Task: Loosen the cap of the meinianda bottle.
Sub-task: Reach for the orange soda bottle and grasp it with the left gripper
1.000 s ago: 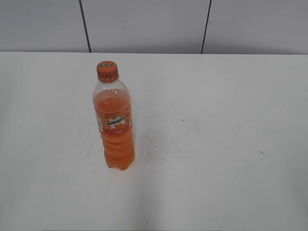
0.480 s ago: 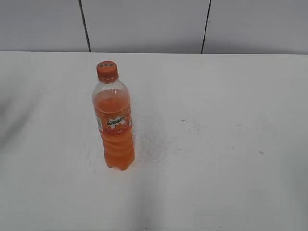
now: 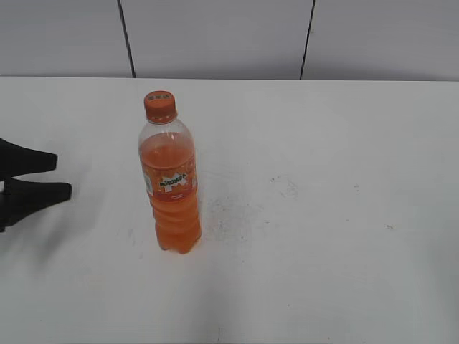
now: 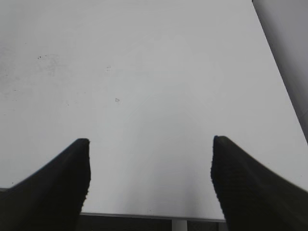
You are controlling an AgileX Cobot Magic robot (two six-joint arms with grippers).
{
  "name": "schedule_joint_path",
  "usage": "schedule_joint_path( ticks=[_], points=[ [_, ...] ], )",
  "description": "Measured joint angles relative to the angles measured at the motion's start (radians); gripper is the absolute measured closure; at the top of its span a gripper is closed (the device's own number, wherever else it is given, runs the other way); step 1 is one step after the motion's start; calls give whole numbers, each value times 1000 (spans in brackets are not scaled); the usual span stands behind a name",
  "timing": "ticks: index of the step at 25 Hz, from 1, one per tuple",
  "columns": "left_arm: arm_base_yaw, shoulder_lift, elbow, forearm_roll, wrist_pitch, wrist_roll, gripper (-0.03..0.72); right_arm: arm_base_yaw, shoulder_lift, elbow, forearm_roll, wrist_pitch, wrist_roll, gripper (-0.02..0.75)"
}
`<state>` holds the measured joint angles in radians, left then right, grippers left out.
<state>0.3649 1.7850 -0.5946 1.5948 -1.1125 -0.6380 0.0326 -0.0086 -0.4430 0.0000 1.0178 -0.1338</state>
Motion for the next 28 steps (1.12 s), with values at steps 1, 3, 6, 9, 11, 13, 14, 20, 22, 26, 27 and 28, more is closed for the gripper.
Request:
schedule_joint_path(
  ticks=[1,3,6,9,11,13,14,20,22,26,27,28],
  points=[
    [-24,17,0,-5,-2,36,190,0,0,0,0,0,0,150],
    [-69,47,0,-29,-7,80,185,0,4,0,0,0,0,150],
    [-140,87,-18,-52,-24,99,174,0,16,0,0,-1,0,150],
    [-213,121,-51,-58,-33,103,167,0,18,0,0,0,0,150],
    [-263,137,-75,-59,-36,104,167,0,18,0,0,0,0,150],
    [-295,148,-92,-59,-40,104,167,0,18,0,0,0,0,150],
    [-310,156,-100,-60,-43,104,167,0,18,0,0,0,0,150],
    [-378,209,-137,-78,-49,107,149,0,18,0,0,-1,0,150],
    [-398,221,-147,-84,-50,107,147,0,18,0,0,-1,0,150],
    [-433,229,-149,-138,-50,109,148,0,18,0,0,-1,0,150],
    [-441,235,-149,-151,-50,117,148,0,18,0,0,-1,0,150],
    [-449,243,-150,-160,-50,124,148,0,18,0,0,-1,0,150]
  ],
)
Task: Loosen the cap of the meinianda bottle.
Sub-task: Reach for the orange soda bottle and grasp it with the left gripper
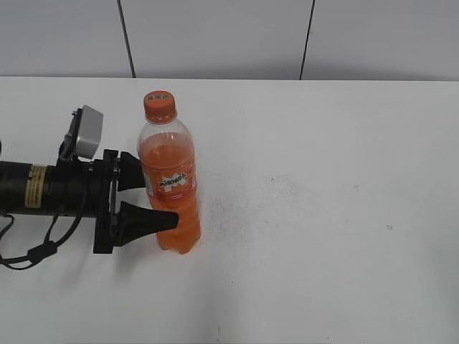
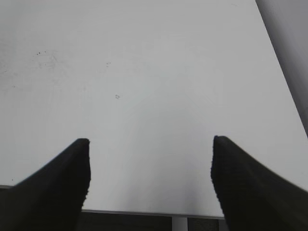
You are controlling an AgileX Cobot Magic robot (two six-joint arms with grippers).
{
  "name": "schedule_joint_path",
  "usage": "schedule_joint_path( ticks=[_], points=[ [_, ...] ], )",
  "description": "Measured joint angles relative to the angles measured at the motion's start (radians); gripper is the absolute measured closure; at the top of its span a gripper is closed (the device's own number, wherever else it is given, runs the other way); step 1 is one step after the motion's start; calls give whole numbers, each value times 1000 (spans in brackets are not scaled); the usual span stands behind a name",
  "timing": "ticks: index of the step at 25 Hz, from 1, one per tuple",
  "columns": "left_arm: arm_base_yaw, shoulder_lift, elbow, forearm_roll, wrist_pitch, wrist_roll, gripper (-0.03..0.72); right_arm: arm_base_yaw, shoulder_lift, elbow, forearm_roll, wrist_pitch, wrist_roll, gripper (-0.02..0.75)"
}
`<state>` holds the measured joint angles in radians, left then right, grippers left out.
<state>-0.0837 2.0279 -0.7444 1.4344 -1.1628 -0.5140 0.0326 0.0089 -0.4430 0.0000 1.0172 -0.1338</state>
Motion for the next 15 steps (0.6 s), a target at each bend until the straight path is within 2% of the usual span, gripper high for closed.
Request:
schedule_joint_path(
  ticks=[7,13,15],
  points=[
    [-17,38,0,-18,-2,25,151,0,0,0,0,0,0,150],
    [-17,38,0,-24,-13,33,272,0,0,0,0,0,0,150],
    [-17,38,0,-25,-13,34,285,0,0,0,0,0,0,150]
  ],
)
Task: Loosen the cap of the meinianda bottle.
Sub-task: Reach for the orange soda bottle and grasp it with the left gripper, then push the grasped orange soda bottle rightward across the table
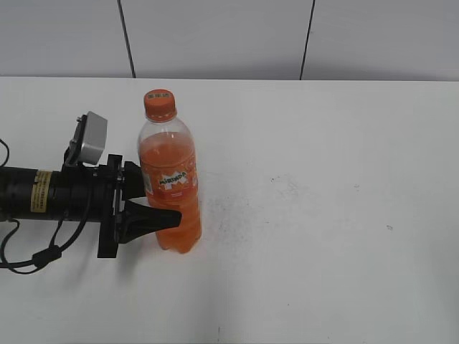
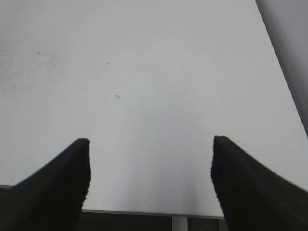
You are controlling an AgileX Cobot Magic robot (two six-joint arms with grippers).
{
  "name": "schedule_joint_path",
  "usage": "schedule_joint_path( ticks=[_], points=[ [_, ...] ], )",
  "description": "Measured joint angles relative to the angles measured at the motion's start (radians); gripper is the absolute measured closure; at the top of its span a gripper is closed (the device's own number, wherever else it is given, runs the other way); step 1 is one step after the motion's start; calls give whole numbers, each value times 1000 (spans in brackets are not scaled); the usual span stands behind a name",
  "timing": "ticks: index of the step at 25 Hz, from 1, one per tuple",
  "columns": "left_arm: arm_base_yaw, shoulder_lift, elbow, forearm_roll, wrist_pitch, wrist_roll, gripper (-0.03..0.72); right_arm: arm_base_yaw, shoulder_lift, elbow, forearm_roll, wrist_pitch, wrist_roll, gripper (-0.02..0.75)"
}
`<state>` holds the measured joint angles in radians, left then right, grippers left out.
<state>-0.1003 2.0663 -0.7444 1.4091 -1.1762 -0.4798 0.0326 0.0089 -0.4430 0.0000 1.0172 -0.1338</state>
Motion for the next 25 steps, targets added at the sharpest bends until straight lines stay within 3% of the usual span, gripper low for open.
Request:
schedule_joint_path(
  ticks=[10,15,18,23,25],
  points=[
    [0,1,0,-16,-2,29,286,0,80,-26,0,32,0,150],
    [-23,7,0,-113,11,64,286,0,166,-122,-10,43,0,150],
    [-75,7,0,-182,26,103,286,0,238,-200,-21,74,0,150],
    [-218,7,-10,-332,36,130,286,0,386,-353,-24,123,0,162],
    [-271,8,-49,-340,57,131,287,0,446,-411,-23,149,0,188]
  ],
)
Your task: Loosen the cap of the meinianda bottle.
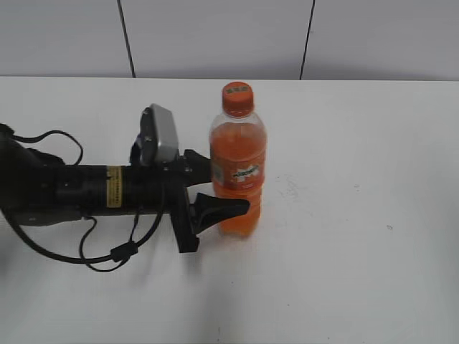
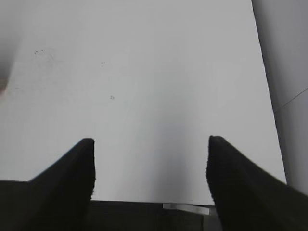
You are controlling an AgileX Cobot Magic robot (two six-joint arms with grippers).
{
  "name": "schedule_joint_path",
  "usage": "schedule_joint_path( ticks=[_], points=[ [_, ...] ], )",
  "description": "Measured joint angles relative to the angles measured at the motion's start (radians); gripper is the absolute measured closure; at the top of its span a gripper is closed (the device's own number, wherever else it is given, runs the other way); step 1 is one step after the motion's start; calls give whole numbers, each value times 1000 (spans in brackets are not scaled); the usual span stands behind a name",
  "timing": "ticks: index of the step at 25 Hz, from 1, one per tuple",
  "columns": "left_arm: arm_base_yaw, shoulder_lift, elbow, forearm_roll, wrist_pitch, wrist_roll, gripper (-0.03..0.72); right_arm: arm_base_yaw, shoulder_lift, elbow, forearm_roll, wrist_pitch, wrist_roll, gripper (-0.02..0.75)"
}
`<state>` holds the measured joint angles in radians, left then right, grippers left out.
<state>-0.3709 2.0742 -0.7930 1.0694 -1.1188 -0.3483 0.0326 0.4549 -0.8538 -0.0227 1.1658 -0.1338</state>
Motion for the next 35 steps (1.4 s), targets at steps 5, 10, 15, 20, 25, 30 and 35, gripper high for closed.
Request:
schedule_joint_path(
  ticks=[5,10,15,20,25,30,35],
  points=[
    [-111,2,-117,-2,82,-57,287,0,158,-128,23,46,0,241],
    [-184,36,-196,-26,122,-109,287,0,277,-214,23,47,-31,247],
    [-200,96,-219,-27,138,-134,288,0,442,-274,107,49,-91,249],
    [-200,105,-221,-35,158,-181,289,0,602,-359,223,51,-152,290],
    [-201,104,-222,-38,168,-208,291,67,739,-456,252,51,-166,307],
    [-201,104,-225,-39,173,-233,291,261,872,-552,212,52,-117,308],
    [-201,103,-227,-40,175,-240,291,447,1019,-667,137,52,-22,308]
  ],
)
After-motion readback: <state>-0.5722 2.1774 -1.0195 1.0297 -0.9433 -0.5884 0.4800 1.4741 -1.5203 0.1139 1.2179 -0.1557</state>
